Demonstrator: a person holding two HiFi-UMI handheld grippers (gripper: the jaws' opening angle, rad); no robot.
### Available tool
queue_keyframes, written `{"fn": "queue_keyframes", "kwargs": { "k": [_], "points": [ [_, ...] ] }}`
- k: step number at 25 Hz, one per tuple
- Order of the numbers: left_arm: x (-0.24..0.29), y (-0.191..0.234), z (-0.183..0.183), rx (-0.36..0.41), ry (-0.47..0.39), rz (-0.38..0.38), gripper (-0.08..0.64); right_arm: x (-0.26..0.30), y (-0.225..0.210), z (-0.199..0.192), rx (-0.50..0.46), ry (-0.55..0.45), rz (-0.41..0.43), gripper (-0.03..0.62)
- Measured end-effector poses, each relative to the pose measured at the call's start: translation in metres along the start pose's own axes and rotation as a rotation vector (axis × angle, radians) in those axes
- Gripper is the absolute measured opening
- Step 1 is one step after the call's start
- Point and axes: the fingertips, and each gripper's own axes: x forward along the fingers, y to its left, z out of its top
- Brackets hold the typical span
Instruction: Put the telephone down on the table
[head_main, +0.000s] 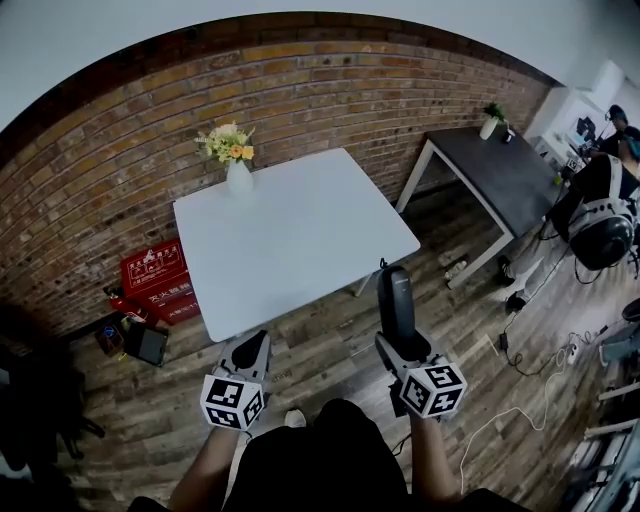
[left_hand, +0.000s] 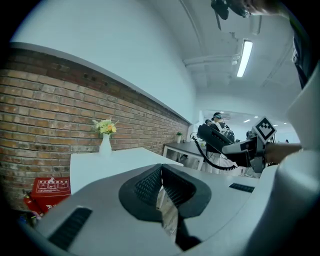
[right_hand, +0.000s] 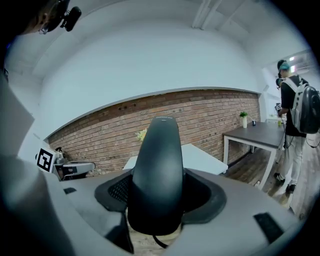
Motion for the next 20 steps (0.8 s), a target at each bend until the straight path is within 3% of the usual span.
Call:
{"fn": "queue_keyframes", "kwargs": {
  "k": [12,20],
  "points": [
    [0.005,0.019,-0.006,-0.014,0.017,-0.006,0.015,0.016,0.000,0.008,0.005,-0.009,-0.022,0.284],
    [0.041,0.020,0.002,-0.015,0.024,-0.002,0.015,0.046,-0.023,0.024,0.000,-0.011,0.000,0.284]
  ]
}}
